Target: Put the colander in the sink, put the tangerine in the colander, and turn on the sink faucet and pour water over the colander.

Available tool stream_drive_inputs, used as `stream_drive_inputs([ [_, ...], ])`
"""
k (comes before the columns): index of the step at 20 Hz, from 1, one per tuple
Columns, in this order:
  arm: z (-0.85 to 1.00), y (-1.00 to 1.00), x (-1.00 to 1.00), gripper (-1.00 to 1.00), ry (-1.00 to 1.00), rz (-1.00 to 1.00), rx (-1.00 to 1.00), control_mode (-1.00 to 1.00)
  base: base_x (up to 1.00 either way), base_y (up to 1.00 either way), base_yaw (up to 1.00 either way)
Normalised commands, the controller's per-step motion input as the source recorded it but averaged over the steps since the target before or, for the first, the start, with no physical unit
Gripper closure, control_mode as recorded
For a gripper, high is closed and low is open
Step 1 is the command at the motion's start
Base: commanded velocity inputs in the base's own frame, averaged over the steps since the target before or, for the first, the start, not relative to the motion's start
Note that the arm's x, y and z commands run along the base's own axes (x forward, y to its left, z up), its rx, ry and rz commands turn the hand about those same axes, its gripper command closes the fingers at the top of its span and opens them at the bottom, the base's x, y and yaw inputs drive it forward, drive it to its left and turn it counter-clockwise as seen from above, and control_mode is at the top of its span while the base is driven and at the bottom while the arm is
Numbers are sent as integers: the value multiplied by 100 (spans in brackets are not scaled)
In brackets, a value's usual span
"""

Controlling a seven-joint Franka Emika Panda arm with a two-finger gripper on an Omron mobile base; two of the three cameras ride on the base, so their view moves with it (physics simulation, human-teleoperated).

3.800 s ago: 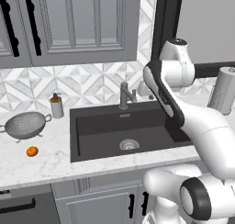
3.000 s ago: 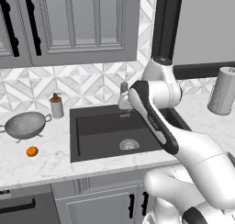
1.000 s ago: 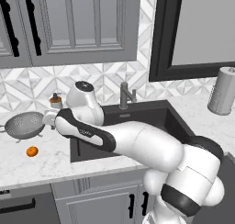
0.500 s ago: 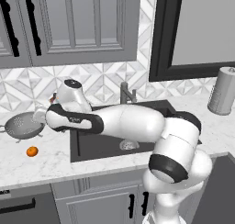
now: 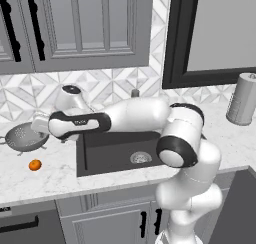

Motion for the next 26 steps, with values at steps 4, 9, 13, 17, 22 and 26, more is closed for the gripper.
stream_drive_inputs([
  [4,-26,11,25,-100,0,-5,0,-100,0,0,0],
  [9,-25,14,36,-100,0,-6,0,-100,0,0,0],
  [13,-12,25,36,-100,0,-7,0,-100,0,0,0],
  [17,-8,28,37,-100,0,-7,0,-100,0,0,0],
  [22,-18,12,41,-100,0,-6,0,-100,0,0,0],
  [26,-23,3,46,-100,0,-5,0,-100,0,0,0],
])
